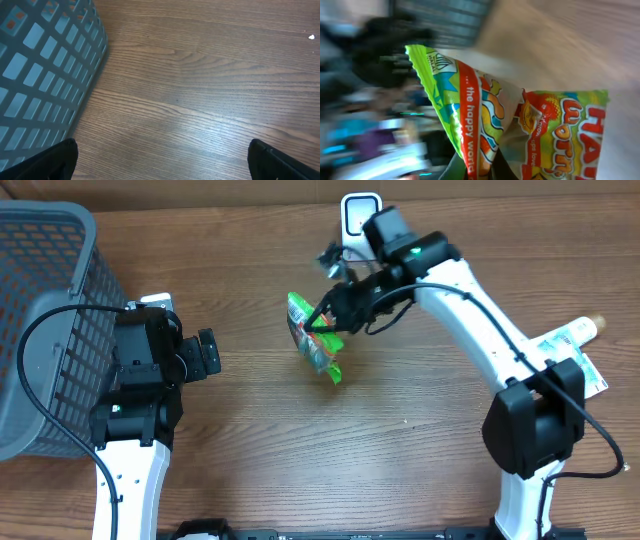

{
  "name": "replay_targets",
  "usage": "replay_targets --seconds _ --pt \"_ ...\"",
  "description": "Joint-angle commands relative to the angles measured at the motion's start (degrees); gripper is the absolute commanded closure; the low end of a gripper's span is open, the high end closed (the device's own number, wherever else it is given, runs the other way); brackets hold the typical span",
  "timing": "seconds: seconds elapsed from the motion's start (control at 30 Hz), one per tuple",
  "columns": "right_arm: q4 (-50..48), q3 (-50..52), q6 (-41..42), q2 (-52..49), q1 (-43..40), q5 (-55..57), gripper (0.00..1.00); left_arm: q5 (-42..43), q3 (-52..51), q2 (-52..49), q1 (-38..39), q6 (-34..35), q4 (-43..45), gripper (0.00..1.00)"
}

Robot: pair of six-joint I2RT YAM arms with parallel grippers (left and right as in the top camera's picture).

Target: Scan the item barcode

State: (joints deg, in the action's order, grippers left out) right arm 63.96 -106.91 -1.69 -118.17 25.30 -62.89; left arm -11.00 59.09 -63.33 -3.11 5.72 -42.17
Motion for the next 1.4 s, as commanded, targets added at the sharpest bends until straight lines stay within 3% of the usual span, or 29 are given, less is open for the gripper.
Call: replay_targets --seconds 0.0,0.2,0.37,0.5,0.57,0.7,0.97,1.13,1.37 --pt "-2.14 6.56 0.39 0.31 -0.76 -25.64 0.96 -0.50 0.17 0.33 -0.24 -0.83 0.15 0.00" --pt "-11.78 16.37 1.60 -2.19 -1.25 -21.97 0.96 -0.50 0.17 0.33 -0.24 -0.83 0.15 0.00" --pt "-16.44 16.92 9.27 -2.12 -3.78 17.64 0.96 -0.50 0.17 0.33 -0.24 -0.83 0.15 0.00" --pt "-16.33 16.92 10.64 -2.14 -4.85 32.04 0.95 -0.50 0.17 0.33 -0.24 -0.83 0.17 0.00" --pt "-16.33 16.92 10.73 -2.14 -5.46 34.86 0.94 -0.50 0.17 0.33 -0.24 -0.83 0.15 0.00" --pt "-16.09 16.92 10.99 -2.14 -6.60 39.74 0.73 -0.50 0.17 0.33 -0.24 -0.83 0.15 0.00" --pt "-15.37 16.39 8.61 -2.05 -7.80 42.99 0.51 -0.50 0.17 0.33 -0.24 -0.83 0.15 0.00" --pt "-13.00 13.29 6.34 -1.14 -5.92 46.71 0.47 -0.50 0.17 0.33 -0.24 -0.83 0.17 0.00" --pt "-10.71 11.78 3.30 1.16 2.95 61.22 0.47 -0.50 0.17 0.33 -0.24 -0.83 0.15 0.00"
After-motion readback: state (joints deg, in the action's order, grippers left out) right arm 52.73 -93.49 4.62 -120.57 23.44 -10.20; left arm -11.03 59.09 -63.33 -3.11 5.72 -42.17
